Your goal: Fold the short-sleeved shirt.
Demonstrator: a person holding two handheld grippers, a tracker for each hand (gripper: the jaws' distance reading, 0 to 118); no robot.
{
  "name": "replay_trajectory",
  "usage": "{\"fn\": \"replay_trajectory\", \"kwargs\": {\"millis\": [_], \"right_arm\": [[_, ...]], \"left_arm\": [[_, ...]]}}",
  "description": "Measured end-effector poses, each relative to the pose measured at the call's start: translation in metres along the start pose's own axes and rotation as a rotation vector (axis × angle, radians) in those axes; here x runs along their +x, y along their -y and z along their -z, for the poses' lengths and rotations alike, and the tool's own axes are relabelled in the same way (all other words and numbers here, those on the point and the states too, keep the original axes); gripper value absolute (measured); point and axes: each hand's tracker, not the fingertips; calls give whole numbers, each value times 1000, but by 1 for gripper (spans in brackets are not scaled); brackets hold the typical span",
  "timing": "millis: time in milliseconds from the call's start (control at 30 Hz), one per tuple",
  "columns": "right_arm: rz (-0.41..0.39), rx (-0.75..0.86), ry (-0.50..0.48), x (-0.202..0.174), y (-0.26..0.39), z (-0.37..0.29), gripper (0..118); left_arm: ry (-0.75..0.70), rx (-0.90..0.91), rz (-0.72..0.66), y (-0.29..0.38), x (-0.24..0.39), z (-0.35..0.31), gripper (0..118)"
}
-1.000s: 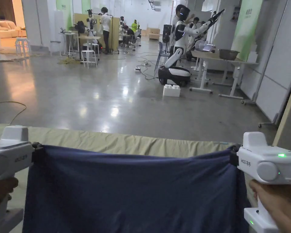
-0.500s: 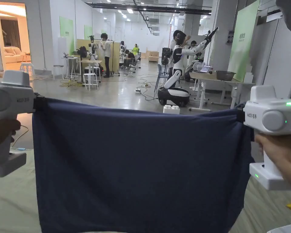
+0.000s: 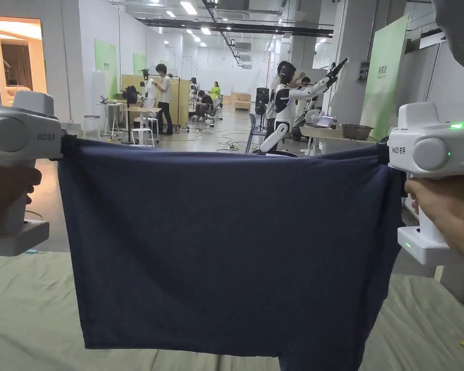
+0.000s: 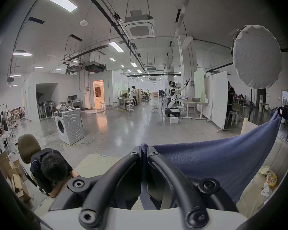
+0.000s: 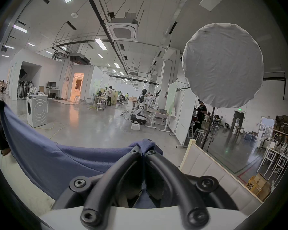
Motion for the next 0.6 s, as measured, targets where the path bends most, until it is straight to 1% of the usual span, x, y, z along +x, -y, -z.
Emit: {"fn": "replay_trajectory", "kwargs": {"millis": [100, 267, 367, 400, 567, 600], "right_arm": [[-2, -10, -6, -4, 21, -4, 2], [1, -73, -21, -10, 67, -11, 2], [-13, -129, -35, -15, 110, -23, 2], [-27, -148, -40, -16, 120, -27, 2], [11, -173, -52, -11, 161, -53, 2], [3, -160, -54, -10, 166, -61, 2]], "left_arm": [[-3, -21, 30, 23, 11, -3, 5], [23, -91, -3, 78, 11, -4, 5], [28, -92, 5, 113, 13, -16, 5], [37, -104, 0, 114, 14, -18, 5], [54, -117, 4, 167, 9, -42, 5], [56, -115, 0, 172, 10, -50, 5]]}}
